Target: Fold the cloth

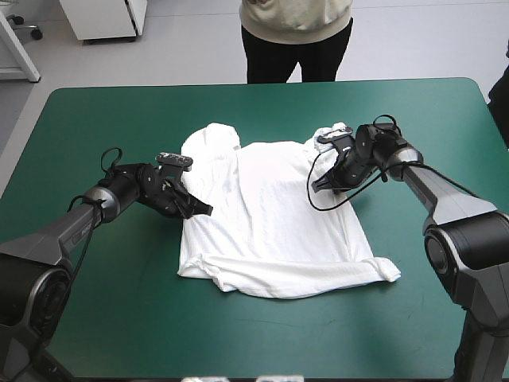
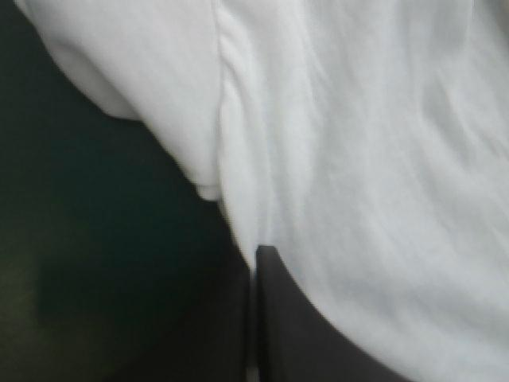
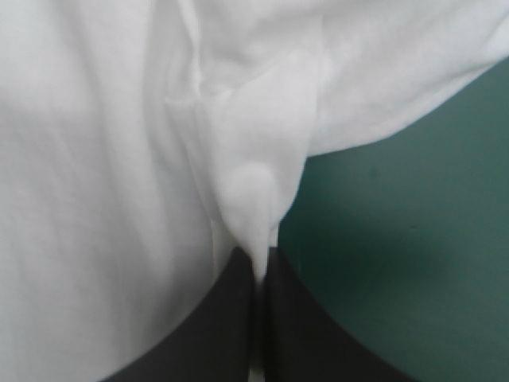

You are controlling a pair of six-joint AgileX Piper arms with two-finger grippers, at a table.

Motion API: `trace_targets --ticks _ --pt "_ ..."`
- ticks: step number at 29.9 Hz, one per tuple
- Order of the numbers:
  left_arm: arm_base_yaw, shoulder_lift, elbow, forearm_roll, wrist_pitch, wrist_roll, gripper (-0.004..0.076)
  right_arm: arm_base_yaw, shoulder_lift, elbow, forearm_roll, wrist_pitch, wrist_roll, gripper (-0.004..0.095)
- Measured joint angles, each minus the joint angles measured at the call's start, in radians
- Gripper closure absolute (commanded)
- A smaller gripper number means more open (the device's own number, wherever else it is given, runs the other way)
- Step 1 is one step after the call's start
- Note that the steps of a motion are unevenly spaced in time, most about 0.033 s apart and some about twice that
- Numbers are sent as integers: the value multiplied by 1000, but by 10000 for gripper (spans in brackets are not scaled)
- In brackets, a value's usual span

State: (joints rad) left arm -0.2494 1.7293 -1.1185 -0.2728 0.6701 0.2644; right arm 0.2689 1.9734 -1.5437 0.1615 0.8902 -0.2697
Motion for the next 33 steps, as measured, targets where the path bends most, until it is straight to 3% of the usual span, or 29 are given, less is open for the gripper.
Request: trace_targets --ticks 11,25,33 --pt "-7 -39 -109 145 52 -56 733 0 -242 7 46 23 -3 921" --pt "-7 -202 -567 355 322 -80 733 0 -596 9 53 -6 -3 921" --pt "-7 -366 -771 391 403 -82 733 0 -809 -6 53 -37 -2 921"
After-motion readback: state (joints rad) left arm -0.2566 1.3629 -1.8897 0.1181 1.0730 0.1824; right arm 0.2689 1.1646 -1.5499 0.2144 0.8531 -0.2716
